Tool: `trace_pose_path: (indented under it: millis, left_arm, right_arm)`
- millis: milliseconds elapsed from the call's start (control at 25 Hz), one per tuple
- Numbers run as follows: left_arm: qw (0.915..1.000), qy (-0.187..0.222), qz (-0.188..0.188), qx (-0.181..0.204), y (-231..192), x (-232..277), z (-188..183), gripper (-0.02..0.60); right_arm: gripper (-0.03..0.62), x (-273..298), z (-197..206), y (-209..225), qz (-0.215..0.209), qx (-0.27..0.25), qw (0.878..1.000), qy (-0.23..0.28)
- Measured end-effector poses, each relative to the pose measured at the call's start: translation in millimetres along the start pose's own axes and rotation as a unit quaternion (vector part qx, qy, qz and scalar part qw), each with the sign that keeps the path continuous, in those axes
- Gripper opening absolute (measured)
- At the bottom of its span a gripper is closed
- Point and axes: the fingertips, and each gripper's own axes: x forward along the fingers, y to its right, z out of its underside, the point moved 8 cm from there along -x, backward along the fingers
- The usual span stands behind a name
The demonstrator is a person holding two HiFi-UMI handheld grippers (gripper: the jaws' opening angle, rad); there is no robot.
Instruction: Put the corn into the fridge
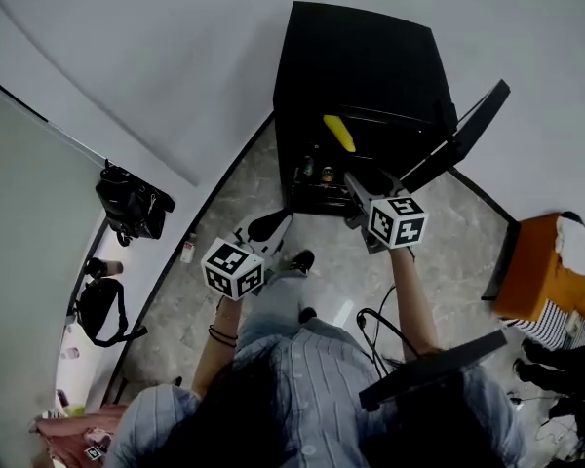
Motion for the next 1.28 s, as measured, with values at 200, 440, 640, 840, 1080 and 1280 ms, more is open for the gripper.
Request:
trace_pose_path:
  millis: [200, 440, 640, 840, 1080, 1280]
  left_arm:
    - [0.9999, 0.003, 0.006, 0.016, 21, -8, -4, 0.008]
    - [0.9993, 0.016, 0.023, 0.024, 54, -10, -7, 0.008]
    - [0.9986, 0.021, 0.041, 0.026, 85, -16, 0, 0.008]
    - [0.9978, 0.018, 0.056, 0.031, 116, -24, 11, 0.008]
    - [0.9967, 0.01, 0.071, 0.037, 152, -32, 28, 0.008]
    - [0.996, -0.001, 0.079, 0.04, 179, -37, 41, 0.008]
  right_arm:
    - [0.201, -34, 10, -19, 0.002, 0.019, 1.0, 0.009]
    - [0.179, -70, 16, -45, 0.004, 0.042, 0.998, 0.039]
    - [0.179, -107, 24, -69, 0.004, 0.051, 0.997, 0.066]
    - [0.179, -148, 36, -88, 0.002, 0.054, 0.995, 0.082]
    - [0.179, -192, 61, -109, 0.003, 0.05, 0.995, 0.086]
    - [0.176, -217, 76, -117, 0.002, 0.053, 0.995, 0.086]
